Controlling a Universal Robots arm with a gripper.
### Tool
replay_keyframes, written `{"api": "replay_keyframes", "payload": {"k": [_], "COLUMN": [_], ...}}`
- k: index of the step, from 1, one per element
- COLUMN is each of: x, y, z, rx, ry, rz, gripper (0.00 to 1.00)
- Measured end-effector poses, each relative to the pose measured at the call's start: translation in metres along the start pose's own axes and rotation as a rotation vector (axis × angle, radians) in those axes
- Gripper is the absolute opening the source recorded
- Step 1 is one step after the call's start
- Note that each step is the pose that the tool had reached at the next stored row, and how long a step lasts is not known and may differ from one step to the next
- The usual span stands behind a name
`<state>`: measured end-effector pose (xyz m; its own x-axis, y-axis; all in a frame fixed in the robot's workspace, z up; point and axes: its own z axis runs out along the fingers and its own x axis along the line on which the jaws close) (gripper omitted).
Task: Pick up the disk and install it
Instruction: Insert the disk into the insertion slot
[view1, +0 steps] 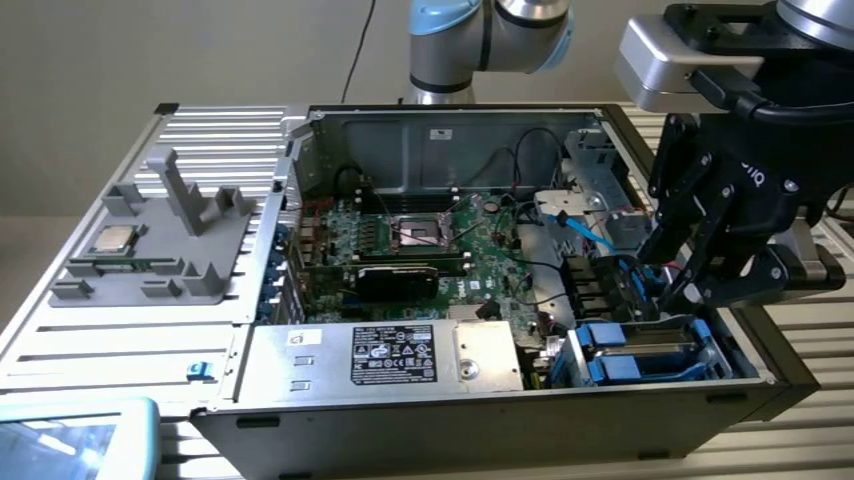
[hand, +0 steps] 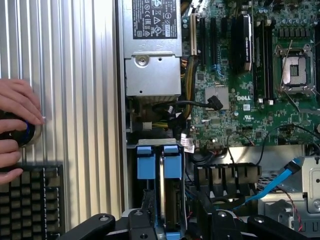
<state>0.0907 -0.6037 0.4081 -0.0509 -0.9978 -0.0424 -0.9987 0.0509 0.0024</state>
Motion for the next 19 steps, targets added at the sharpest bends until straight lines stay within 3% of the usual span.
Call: {"api": "replay_keyframes", "payload": {"k": [5,19], "x": [-0.0005,-0.0005], "y": [-0.0050,-0.0052], "z": [-0.0037,-0.0035], "rx": [0.0001,0.0001], "ry": [0.0011,0.0008], "rz": [0.000,0.000], "gripper": [0.45,0.45]}}
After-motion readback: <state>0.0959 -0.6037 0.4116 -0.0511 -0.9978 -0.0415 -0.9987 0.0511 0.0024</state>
